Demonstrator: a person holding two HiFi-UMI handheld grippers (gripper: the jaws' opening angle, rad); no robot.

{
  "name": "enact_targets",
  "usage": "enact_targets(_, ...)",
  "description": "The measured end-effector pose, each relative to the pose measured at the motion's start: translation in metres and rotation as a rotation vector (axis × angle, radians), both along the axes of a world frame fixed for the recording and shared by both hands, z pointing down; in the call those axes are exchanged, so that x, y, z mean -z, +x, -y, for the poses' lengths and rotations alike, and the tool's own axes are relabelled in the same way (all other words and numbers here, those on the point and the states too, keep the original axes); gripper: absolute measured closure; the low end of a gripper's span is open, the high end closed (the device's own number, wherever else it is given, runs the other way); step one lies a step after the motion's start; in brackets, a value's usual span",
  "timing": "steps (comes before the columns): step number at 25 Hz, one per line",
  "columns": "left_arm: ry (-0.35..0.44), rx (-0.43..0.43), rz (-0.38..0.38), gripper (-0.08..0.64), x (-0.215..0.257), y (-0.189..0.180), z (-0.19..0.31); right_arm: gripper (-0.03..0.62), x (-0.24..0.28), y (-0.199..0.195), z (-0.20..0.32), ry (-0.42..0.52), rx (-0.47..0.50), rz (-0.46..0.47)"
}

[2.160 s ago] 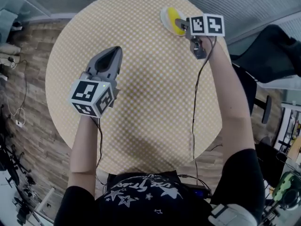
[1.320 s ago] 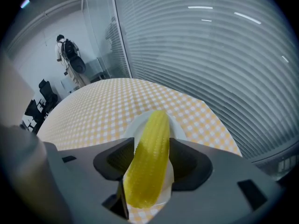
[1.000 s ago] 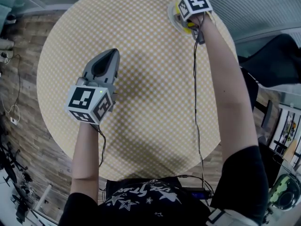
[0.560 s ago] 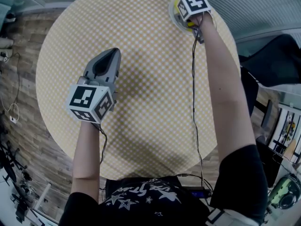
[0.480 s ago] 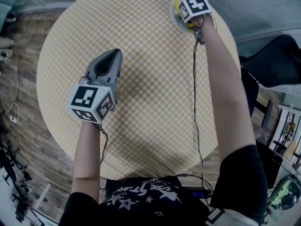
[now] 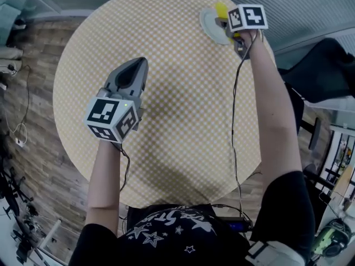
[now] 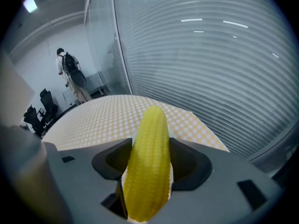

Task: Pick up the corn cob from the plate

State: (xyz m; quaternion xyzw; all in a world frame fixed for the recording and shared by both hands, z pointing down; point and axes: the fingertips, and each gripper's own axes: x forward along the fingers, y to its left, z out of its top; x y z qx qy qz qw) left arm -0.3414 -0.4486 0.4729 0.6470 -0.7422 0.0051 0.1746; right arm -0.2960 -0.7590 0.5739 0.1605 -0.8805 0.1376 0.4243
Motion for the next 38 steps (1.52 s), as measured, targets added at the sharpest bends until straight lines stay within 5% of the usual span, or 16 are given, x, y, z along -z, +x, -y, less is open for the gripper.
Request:
enact_targets(12, 0.107, -0.023, 0.025, 0.549, 0.074, 0.03, -0.065, 0.344, 0.168, 0.055, -0.126, -0.086, 0.018, 0.536)
enact_targets(18, 0.17, -0.062, 0.044, 0.549, 0.109, 0.05, -0.105, 0.344, 0.228, 0.111, -0.205, -0.083, 0.003, 0.732)
enact_targets(33, 0.205, -0.239, -0.004, 0.549, 0.14, 0.12, -0.188, 0.344, 0.29, 0.216, -0.384, -0.303, -0.171, 1.242)
enact_targets(38, 0.189, -0.331, -0.035, 0.549, 0.13, 0.145, -0.207, 0.344, 0.282, 0.251, -0.434, -0.337, -0.271, 1.325)
